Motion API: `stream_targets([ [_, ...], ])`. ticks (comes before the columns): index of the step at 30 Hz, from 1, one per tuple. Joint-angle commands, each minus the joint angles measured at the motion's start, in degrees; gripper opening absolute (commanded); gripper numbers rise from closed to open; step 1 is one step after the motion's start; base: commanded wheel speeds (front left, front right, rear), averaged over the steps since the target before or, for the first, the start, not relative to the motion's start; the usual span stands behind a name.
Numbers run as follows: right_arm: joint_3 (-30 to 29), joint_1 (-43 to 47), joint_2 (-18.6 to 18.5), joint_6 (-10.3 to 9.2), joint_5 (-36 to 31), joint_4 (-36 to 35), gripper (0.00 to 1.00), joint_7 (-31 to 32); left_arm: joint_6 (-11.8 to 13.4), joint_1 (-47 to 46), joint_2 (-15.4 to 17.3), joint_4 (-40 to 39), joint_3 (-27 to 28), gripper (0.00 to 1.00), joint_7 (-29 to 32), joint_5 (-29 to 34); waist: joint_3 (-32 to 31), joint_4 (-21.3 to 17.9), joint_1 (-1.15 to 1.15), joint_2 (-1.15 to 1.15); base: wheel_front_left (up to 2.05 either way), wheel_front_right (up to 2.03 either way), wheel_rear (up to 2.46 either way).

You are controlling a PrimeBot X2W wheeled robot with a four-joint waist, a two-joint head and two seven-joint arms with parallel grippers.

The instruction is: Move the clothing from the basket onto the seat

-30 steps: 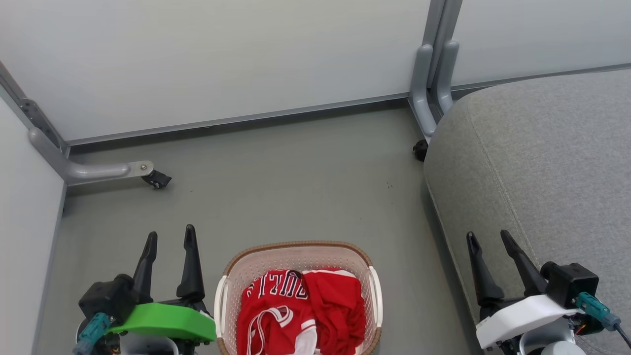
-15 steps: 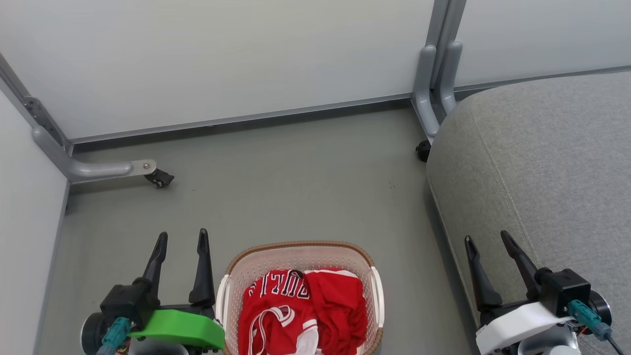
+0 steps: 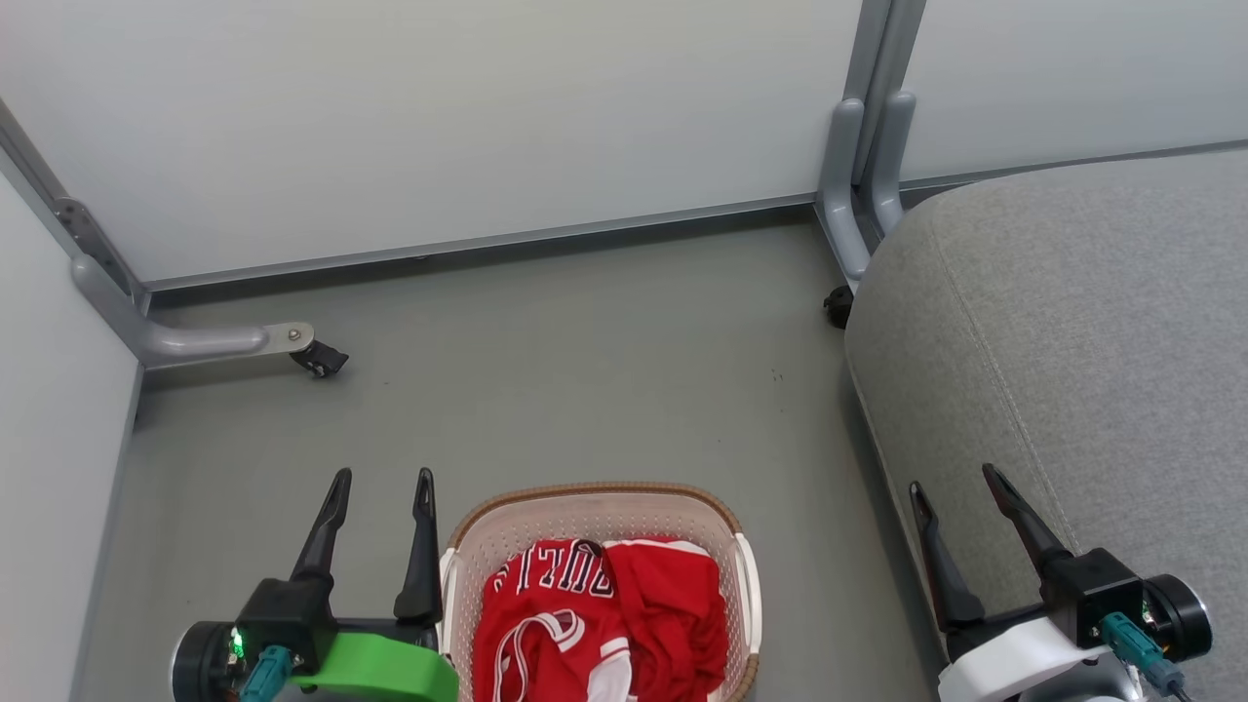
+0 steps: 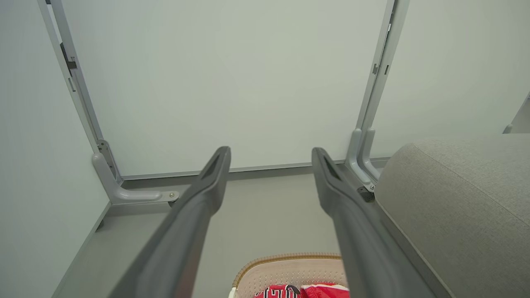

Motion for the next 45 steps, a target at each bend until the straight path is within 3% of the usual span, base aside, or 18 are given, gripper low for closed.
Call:
stream_targets([
  [1, -0.03, 0.74, -0.29, 0.00, -1.25, -0.50, 1.00, -0.52, -0.04, 0.87, 0.38, -0.16, -0.19, 1.00, -0.47, 1.34, -0.13, 0.02, 0.00, 0.00, 0.00, 0.00, 0.00],
  [13, 0.04, 1.22, -0.32, -0.01, -5.91, -1.05, 1.00, -1.76, 0.08, 1.59, 0.42, -0.34, -0.39, 1.00, -1.77, 6.10, -0.08, -0.17, 0.00, 0.00, 0.00, 0.00, 0.00],
  [32, 0.40, 0.13, -0.31, -0.01, -5.49, -1.27, 1.00, -1.75, -0.02, 0.85, 0.42, 0.19, 0.21, 1.00, -1.68, 4.89, 1.50, -0.53, 0.00, 0.00, 0.00, 0.00, 0.00],
  [41, 0.57, -3.12, -0.31, -0.01, -5.54, -2.79, 1.00, -1.75, 0.07, -2.38, 0.41, 1.77, -0.83, 1.00, -1.66, 5.50, 8.67, -0.80, 0.00, 0.00, 0.00, 0.00, 0.00],
  [45, 0.45, -6.03, -0.30, -0.01, -5.77, -3.43, 1.00, -1.75, -1.19, -5.18, 0.40, 3.76, -2.17, 1.00, -1.59, 7.33, 13.78, -1.22, 0.00, 0.00, 0.00, 0.00, 0.00],
])
